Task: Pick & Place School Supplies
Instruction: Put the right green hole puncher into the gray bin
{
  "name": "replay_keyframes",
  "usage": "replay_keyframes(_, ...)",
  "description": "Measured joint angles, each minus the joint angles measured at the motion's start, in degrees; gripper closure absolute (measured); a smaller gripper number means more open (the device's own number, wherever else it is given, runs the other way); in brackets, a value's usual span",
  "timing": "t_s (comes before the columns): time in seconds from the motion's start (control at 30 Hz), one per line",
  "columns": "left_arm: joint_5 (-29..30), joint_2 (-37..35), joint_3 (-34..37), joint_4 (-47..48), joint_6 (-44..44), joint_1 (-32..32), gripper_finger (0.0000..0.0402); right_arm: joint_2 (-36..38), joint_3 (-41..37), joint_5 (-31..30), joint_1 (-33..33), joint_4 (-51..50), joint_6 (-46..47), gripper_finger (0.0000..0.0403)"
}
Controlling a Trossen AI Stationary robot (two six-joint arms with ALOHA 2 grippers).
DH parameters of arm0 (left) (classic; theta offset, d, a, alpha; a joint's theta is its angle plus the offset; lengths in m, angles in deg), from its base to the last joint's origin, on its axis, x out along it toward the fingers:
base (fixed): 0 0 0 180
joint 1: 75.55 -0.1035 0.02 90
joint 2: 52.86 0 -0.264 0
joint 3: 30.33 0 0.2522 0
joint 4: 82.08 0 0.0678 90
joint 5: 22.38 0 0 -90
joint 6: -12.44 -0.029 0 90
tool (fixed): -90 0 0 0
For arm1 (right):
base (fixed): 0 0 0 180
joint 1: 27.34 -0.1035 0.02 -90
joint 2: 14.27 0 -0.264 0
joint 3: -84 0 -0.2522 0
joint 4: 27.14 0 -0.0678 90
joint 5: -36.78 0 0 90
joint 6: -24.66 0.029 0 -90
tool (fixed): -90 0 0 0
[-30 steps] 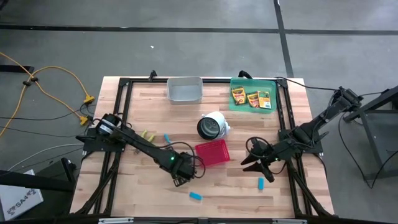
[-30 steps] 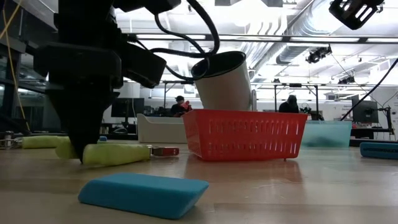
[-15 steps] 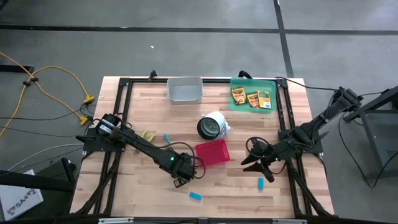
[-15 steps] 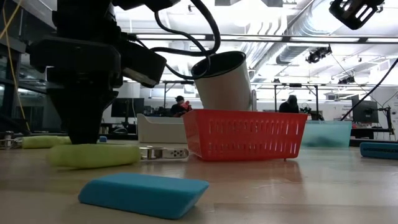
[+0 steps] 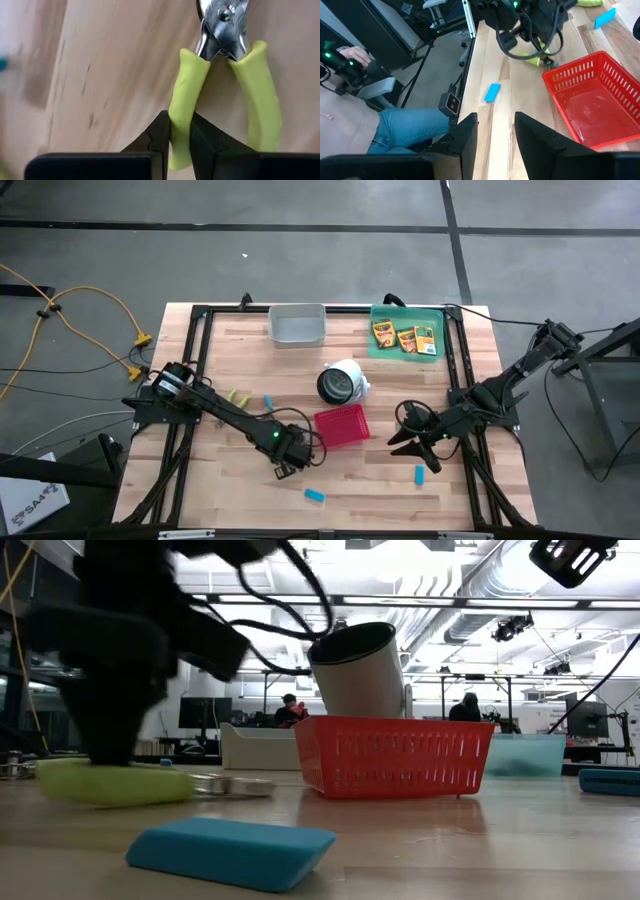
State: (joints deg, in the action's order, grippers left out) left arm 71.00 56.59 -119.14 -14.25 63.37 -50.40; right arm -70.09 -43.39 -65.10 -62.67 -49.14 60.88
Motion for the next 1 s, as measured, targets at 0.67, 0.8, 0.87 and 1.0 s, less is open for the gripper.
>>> replay_keyframes(0.67,12.37,-20.41,-0.1,19.27,3.07,-6.72,0.036,-0.01,0.0,-0.09,0.02,-0.19,-0.28,0.028)
replay_keyframes(0.8,12.52,-22.29,-0.12,20.56,-3.14,-13.91,0.036,0.0,0.0,-0.04,0.02,-0.19,-0.39,0.028)
replay_keyframes(0.87,12.8,-22.66,-0.15,20.18,-7.82,-18.31,0.036,-0.01,0.0,-0.04,0.02,-0.19,-0.44,0.028)
replay_keyframes(1.0,12.81,-23.0,-0.16,18.1,-17.17,-27.92,0.036,0.0,0.0,-0.02,0.02,-0.2,-0.45,0.028)
